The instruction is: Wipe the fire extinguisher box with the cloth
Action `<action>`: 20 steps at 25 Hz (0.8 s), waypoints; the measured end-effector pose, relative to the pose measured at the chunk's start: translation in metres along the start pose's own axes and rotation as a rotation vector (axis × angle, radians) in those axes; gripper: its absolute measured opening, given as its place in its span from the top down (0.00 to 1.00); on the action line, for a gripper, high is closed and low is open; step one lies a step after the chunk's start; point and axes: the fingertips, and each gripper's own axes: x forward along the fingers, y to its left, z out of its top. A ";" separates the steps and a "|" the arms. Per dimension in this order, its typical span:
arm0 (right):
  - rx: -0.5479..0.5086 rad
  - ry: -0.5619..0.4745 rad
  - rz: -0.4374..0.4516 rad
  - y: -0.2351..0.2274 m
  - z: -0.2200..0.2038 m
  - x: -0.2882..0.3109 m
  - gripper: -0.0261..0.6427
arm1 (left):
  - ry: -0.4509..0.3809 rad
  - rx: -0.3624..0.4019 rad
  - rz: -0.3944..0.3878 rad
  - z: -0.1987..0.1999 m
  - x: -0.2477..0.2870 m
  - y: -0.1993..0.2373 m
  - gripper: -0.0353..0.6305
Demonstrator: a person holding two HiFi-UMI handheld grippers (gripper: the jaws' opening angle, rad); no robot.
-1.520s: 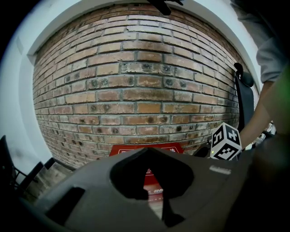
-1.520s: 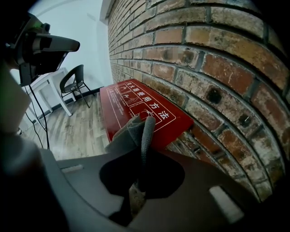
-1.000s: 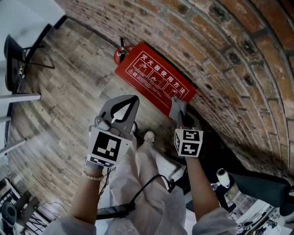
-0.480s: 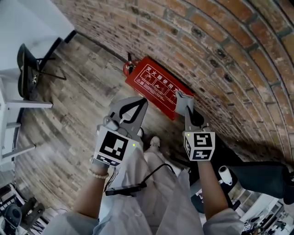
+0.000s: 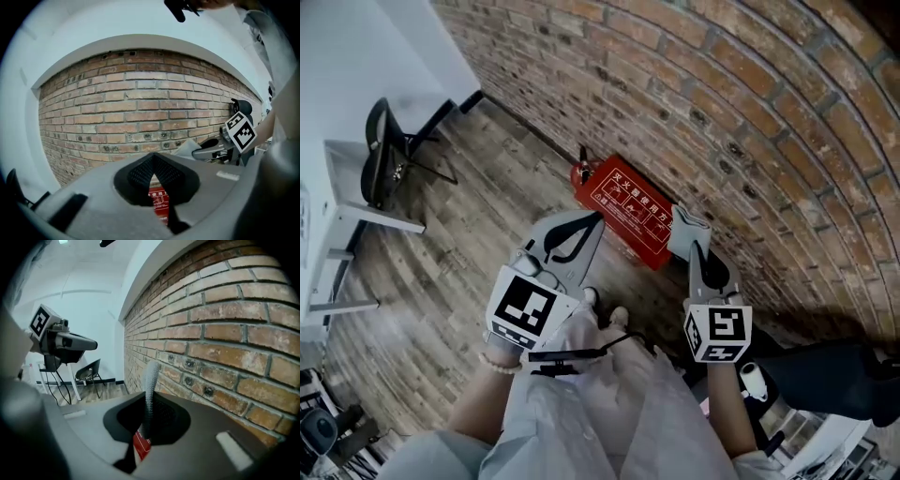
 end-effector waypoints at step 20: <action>-0.100 -0.109 0.044 0.028 0.063 -0.045 0.94 | -0.044 0.094 -0.017 0.036 -0.027 -0.021 0.95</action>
